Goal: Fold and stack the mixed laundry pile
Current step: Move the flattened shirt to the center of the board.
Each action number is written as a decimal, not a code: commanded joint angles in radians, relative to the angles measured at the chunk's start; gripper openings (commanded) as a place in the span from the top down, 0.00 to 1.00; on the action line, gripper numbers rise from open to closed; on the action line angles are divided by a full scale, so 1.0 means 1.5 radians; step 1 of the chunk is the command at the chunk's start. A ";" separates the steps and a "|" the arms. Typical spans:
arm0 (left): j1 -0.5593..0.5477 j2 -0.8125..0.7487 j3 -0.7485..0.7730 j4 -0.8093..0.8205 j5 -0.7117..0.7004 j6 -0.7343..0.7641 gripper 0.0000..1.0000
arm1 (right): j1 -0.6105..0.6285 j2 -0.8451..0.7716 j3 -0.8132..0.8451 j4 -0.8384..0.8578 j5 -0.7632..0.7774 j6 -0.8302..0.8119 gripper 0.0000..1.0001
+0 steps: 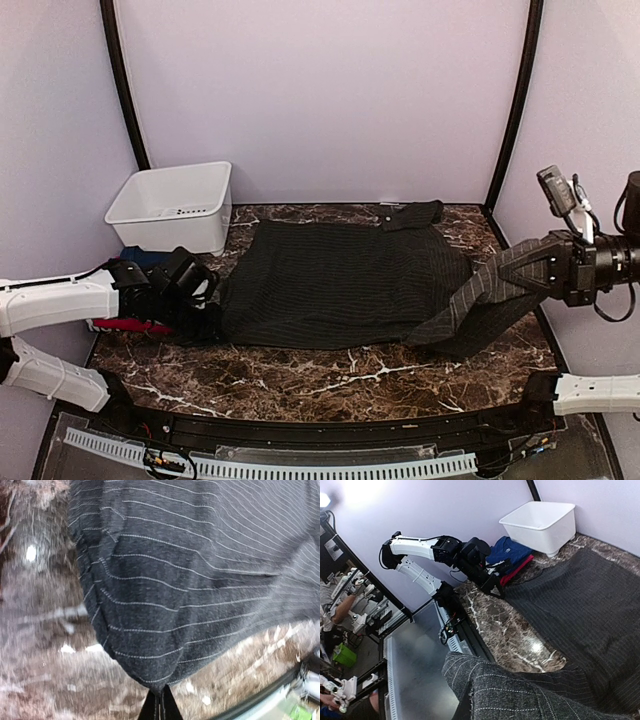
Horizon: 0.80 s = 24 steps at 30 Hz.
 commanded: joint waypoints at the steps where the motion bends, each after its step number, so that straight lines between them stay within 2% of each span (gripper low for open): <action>1: -0.007 -0.022 -0.058 -0.091 0.060 -0.003 1.00 | -0.002 -0.015 -0.090 0.018 -0.091 0.067 1.00; 4: -0.007 0.018 -0.066 -0.074 0.084 0.007 1.00 | 0.005 -0.001 -0.146 0.074 -0.184 0.091 1.00; 6: -0.007 0.043 -0.059 -0.064 0.086 0.014 1.00 | 0.019 0.008 -0.137 0.103 -0.209 0.093 1.00; 13: -0.006 0.054 -0.035 -0.054 0.057 0.010 0.98 | 0.025 0.072 -0.005 0.061 -0.129 0.017 1.00; 16: -0.005 0.052 -0.032 -0.052 0.056 0.015 0.95 | 0.024 0.089 0.024 0.078 -0.095 -0.005 1.00; 18: -0.006 0.041 -0.029 -0.051 0.052 0.023 0.86 | 0.024 0.114 0.048 0.093 -0.097 -0.018 1.00; 19: -0.007 0.033 -0.025 -0.053 0.048 0.038 0.77 | 0.024 0.138 0.058 0.089 -0.100 -0.027 1.00; 20: -0.008 0.006 -0.018 -0.054 0.037 0.046 0.72 | 0.024 0.165 0.067 0.080 -0.105 -0.040 1.00; 21: -0.011 -0.010 -0.013 -0.052 0.034 0.071 0.61 | 0.025 0.196 0.068 0.075 -0.117 -0.052 1.00; 22: -0.013 -0.056 0.000 -0.040 0.032 0.101 0.55 | 0.025 0.221 0.060 0.077 -0.124 -0.060 1.00; 23: -0.022 -0.082 0.006 -0.028 0.031 0.115 0.44 | 0.026 0.242 0.047 0.090 -0.131 -0.063 1.00; 24: -0.034 -0.130 0.017 0.010 0.037 0.152 0.38 | 0.026 0.258 0.034 0.125 -0.143 -0.064 1.00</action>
